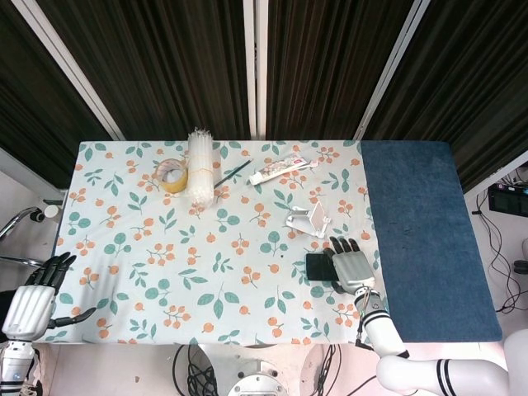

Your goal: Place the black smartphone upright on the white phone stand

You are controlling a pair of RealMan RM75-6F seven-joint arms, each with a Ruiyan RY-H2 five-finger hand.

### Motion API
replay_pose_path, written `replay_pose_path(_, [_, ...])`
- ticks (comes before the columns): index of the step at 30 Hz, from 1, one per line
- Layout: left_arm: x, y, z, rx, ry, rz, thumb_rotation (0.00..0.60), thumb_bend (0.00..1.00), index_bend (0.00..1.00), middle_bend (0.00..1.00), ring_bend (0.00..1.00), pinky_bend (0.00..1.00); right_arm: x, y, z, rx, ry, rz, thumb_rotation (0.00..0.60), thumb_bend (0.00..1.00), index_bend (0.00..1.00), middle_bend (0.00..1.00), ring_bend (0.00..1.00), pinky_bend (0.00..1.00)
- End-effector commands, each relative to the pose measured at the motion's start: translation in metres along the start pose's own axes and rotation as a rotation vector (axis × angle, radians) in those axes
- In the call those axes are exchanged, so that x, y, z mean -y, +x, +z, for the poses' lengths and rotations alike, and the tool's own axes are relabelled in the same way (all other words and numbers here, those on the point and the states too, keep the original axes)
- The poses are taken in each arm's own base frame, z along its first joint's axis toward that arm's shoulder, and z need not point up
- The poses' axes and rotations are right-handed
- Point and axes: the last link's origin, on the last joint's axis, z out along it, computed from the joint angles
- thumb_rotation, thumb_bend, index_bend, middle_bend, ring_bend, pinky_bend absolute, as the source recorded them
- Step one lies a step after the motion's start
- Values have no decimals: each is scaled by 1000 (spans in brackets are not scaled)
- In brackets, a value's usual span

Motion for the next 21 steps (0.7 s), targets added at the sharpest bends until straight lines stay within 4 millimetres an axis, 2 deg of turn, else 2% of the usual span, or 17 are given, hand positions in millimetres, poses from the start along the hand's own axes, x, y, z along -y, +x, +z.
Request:
replay_pose_path(1, [0, 0, 0, 0, 1, 1, 311, 51, 73, 57, 79, 216, 1, 1, 0, -17, 8, 18, 600, 264, 448, 0, 0, 0])
replay_pose_path(6, [1, 0, 0, 1, 2, -1, 311, 52, 73, 57, 79, 216, -1, 1, -1, -24, 17, 48, 600, 295, 508, 13, 0, 0])
replay_pose_path(13, [0, 0, 0, 2, 3, -3, 312, 51, 73, 57, 79, 216, -3, 2, -4, -45, 38, 70, 600, 319, 532, 149, 0, 0])
replay_pose_path(21, [0, -1, 0, 6, 3, -7, 310, 52, 73, 57, 80, 216, -5, 2, -6, -54, 47, 89, 600, 324, 532, 247, 0, 0])
